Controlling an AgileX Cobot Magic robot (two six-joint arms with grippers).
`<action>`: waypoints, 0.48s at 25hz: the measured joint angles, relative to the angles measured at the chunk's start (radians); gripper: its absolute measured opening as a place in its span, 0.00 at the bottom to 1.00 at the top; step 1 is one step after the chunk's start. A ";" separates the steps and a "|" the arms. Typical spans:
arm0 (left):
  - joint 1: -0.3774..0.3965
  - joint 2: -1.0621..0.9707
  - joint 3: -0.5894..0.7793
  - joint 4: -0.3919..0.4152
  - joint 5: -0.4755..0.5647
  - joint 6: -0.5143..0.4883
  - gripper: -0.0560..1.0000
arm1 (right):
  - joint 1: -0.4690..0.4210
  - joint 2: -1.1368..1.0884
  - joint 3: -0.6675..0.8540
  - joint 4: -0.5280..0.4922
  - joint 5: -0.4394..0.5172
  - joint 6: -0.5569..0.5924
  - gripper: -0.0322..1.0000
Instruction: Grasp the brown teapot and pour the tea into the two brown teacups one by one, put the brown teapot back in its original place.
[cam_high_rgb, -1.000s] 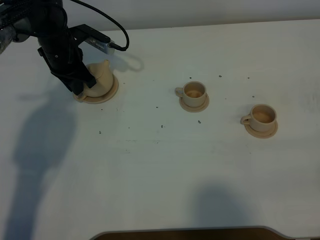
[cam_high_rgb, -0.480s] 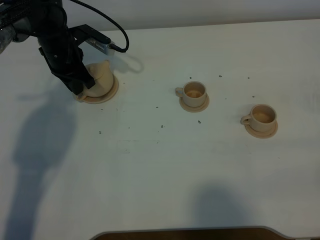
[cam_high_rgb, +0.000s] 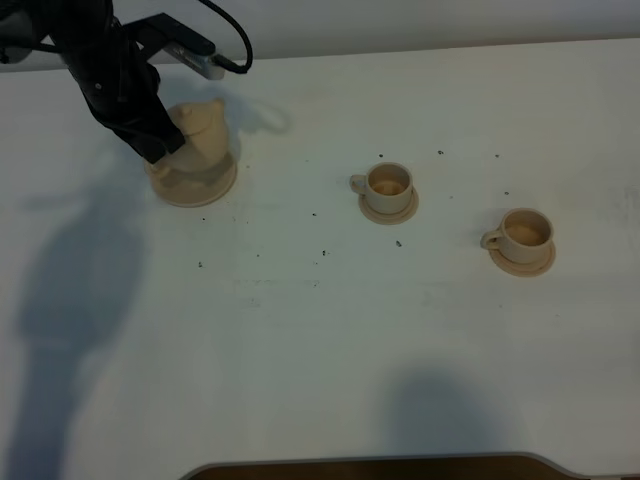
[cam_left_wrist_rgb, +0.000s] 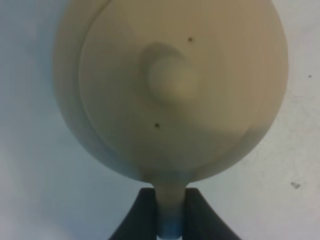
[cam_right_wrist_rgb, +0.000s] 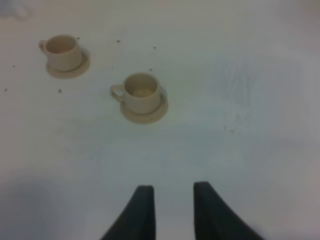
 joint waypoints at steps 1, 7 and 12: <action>0.000 -0.008 0.000 -0.013 0.000 0.012 0.16 | 0.000 0.000 0.000 0.000 0.000 0.000 0.24; -0.034 -0.036 0.000 -0.117 -0.008 0.111 0.16 | 0.000 0.000 0.000 0.000 0.000 0.000 0.24; -0.141 -0.046 0.001 -0.101 -0.080 0.127 0.16 | 0.000 0.000 0.000 0.000 0.000 0.000 0.24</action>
